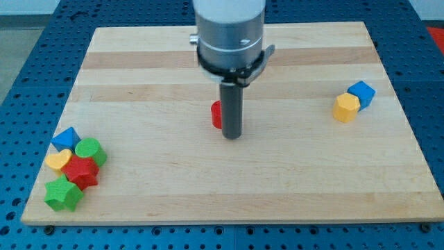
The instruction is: Slide the green star towards bottom center
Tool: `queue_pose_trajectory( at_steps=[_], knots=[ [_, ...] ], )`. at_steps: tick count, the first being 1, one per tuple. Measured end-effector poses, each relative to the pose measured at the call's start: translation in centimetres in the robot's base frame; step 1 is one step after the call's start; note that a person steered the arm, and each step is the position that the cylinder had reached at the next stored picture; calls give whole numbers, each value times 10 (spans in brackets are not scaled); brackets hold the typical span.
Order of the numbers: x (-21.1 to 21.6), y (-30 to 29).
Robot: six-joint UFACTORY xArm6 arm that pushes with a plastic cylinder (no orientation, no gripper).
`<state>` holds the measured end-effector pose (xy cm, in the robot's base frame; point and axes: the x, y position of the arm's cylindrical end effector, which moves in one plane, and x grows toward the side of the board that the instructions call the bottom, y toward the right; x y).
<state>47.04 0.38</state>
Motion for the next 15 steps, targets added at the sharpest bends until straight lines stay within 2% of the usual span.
queue_pose_trajectory(
  at_steps=[2,3,4,6,8,11,13,14,15],
  knots=[
    [-43,-3],
    [-25,11],
    [30,31],
    [148,17],
    [148,0],
    [148,-121],
    [148,-173],
    [149,-183],
    [123,-163]
  ],
)
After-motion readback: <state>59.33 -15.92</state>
